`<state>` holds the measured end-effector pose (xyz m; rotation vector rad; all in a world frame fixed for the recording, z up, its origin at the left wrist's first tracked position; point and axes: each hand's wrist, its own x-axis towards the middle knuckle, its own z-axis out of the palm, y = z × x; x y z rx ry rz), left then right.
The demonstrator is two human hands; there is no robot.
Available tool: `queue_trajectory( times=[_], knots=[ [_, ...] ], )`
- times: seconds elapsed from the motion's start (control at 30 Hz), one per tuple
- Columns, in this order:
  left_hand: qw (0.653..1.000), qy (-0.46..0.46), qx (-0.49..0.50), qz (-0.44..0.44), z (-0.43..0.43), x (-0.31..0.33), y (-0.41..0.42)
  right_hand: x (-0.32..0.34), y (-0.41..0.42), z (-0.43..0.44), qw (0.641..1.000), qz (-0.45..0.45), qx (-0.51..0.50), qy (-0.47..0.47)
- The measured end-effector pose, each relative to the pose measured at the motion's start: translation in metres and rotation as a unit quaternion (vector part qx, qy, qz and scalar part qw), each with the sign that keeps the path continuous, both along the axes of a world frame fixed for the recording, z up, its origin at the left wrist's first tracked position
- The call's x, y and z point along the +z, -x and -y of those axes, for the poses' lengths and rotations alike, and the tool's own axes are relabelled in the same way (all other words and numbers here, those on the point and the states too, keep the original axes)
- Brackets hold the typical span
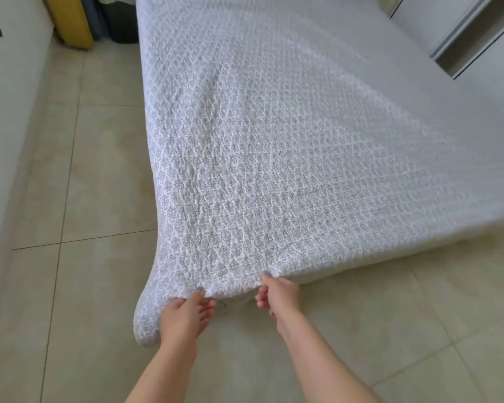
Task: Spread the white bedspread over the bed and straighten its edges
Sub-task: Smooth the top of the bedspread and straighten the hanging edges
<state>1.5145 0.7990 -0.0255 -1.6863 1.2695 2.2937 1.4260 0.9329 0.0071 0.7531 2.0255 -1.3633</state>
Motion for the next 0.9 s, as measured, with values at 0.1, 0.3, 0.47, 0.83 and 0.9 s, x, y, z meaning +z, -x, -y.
queue_trajectory(
  times=[0.1,0.3,0.47,0.83,0.9],
  knots=[
    [0.999,0.04,0.017,-0.021,0.002,0.012,-0.012,0.011,-0.019,0.002,0.998,-0.051,-0.02,0.03],
    [0.991,0.107,0.044,-0.069,0.004,0.025,-0.018,0.028,-0.033,0.007,0.992,-0.12,-0.015,0.039],
    [0.984,0.156,0.065,-0.062,0.0,0.024,-0.027,0.027,-0.043,0.004,0.988,-0.155,0.012,0.009],
    [0.995,0.083,0.03,0.043,0.012,-0.027,-0.033,-0.008,-0.042,0.005,0.997,0.003,0.078,0.007],
    [0.995,0.051,-0.015,0.084,0.015,-0.033,-0.027,-0.011,-0.031,0.0,0.994,0.042,0.098,0.023]
  ],
)
